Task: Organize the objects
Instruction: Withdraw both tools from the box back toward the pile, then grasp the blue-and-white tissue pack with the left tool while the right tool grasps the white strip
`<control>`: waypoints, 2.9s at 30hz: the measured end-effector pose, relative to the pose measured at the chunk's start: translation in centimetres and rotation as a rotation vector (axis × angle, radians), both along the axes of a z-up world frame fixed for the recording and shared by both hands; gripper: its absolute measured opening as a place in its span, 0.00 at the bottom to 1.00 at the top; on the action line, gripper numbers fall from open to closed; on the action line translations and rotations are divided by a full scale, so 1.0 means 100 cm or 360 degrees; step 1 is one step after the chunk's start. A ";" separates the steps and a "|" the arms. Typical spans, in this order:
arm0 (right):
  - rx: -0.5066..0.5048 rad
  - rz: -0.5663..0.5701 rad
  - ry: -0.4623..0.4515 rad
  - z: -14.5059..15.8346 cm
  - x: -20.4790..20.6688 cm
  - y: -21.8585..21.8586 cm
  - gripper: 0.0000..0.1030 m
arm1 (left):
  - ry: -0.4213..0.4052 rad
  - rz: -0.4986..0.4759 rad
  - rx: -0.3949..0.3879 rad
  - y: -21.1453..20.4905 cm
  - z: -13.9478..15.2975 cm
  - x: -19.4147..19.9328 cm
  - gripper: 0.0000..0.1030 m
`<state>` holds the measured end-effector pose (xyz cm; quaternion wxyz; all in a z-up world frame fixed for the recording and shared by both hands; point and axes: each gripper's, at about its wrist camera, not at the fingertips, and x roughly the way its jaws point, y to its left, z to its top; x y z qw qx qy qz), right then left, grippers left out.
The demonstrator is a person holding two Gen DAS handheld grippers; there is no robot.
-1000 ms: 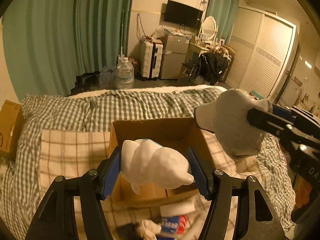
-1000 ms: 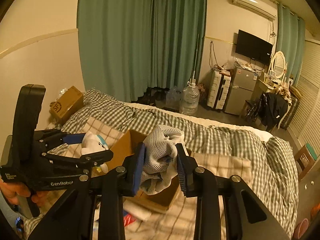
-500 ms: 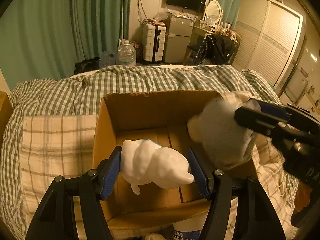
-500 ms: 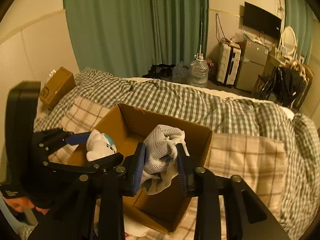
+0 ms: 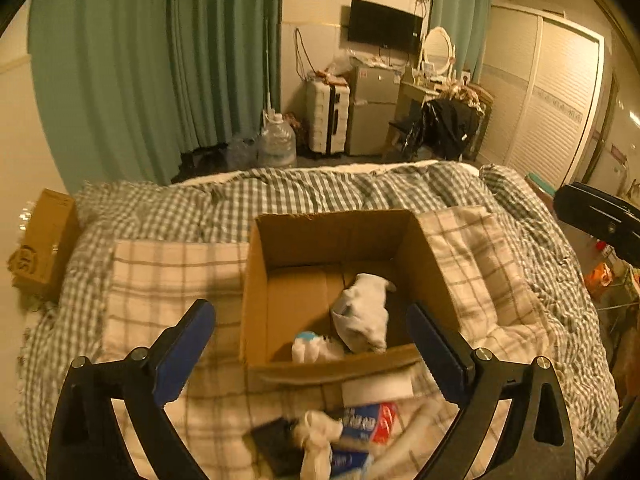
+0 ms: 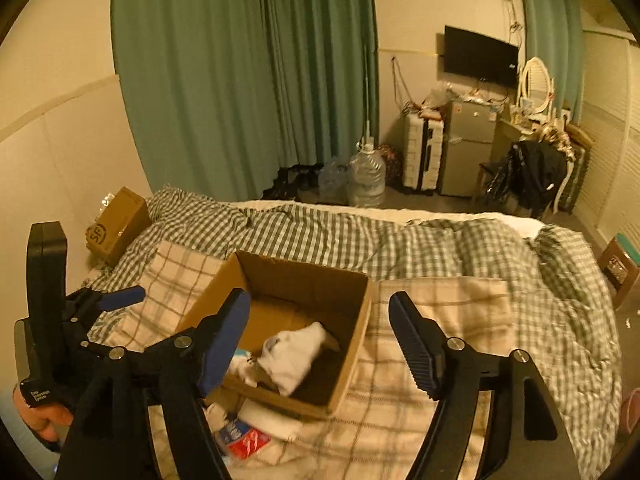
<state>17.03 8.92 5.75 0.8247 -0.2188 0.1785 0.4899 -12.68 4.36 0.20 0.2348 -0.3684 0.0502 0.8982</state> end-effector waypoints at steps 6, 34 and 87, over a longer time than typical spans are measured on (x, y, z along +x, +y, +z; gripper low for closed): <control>-0.0011 -0.0045 -0.0078 0.010 -0.041 -0.043 0.75 | 0.0086 0.0054 0.0025 -0.024 0.024 0.045 1.00; -0.0488 -0.0258 0.0204 -0.172 -0.016 -0.039 0.76 | -0.0634 -0.0019 -0.0139 -0.015 -0.165 0.073 0.94; -0.0862 -0.0277 0.0460 -0.245 -0.010 0.008 0.09 | -0.0390 0.0263 -0.0163 -0.064 -0.142 0.068 0.62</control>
